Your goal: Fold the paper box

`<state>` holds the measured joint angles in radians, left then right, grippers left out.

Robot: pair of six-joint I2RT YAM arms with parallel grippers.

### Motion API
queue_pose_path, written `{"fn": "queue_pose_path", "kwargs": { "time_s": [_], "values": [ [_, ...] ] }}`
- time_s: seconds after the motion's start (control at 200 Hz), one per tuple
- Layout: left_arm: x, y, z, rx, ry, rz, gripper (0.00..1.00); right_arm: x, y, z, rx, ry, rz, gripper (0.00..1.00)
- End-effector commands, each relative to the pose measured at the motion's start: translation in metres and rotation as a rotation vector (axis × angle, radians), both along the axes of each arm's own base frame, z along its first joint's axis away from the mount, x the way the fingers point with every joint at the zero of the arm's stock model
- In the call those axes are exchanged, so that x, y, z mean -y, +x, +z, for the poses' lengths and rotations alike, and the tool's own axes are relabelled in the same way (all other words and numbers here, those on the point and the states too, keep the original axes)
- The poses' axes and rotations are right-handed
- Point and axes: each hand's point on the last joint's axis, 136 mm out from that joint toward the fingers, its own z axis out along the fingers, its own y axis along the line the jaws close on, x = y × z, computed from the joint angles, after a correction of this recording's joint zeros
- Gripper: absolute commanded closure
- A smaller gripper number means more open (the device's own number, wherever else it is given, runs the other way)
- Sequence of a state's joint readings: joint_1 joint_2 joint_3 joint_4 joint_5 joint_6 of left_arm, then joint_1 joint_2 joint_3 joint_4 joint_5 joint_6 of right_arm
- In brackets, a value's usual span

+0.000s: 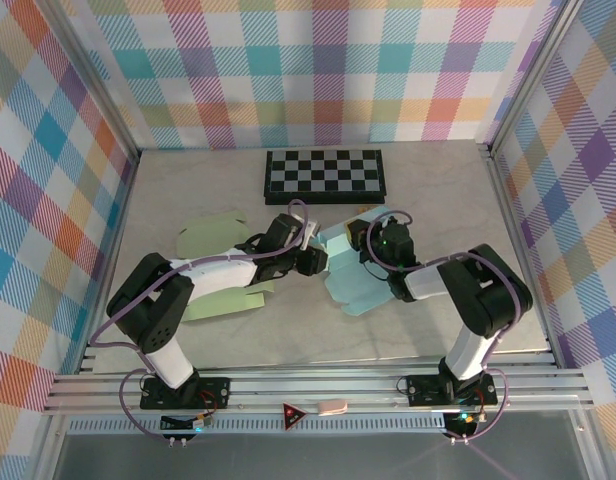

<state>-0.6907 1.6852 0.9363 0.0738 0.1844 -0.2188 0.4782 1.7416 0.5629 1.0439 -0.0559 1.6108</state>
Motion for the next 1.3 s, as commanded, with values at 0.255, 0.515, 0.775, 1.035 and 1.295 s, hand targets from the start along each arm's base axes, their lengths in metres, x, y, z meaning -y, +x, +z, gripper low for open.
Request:
{"fn": "queue_pose_path", "kwargs": {
  "time_s": [0.255,0.515,0.775,1.035,1.295],
  "values": [
    [0.010,-0.010,0.010,-0.004,-0.067,-0.075,0.60,-0.007,0.000,0.013,0.079,0.023,0.046,1.00],
    [0.016,-0.003,0.014,0.019,-0.077,-0.064,0.61,-0.010,0.001,0.016,0.084,0.026,0.059,1.00],
    [0.015,0.001,0.004,0.041,-0.021,-0.014,0.59,-0.008,-0.005,0.018,0.126,0.031,0.063,1.00],
    [0.017,0.006,-0.005,0.059,-0.007,0.056,0.59,-0.008,-0.007,0.010,0.112,0.039,0.069,1.00],
    [0.017,0.014,-0.010,0.070,0.000,0.132,0.58,-0.010,-0.004,0.010,0.120,0.047,0.063,1.00]
  ]
}}
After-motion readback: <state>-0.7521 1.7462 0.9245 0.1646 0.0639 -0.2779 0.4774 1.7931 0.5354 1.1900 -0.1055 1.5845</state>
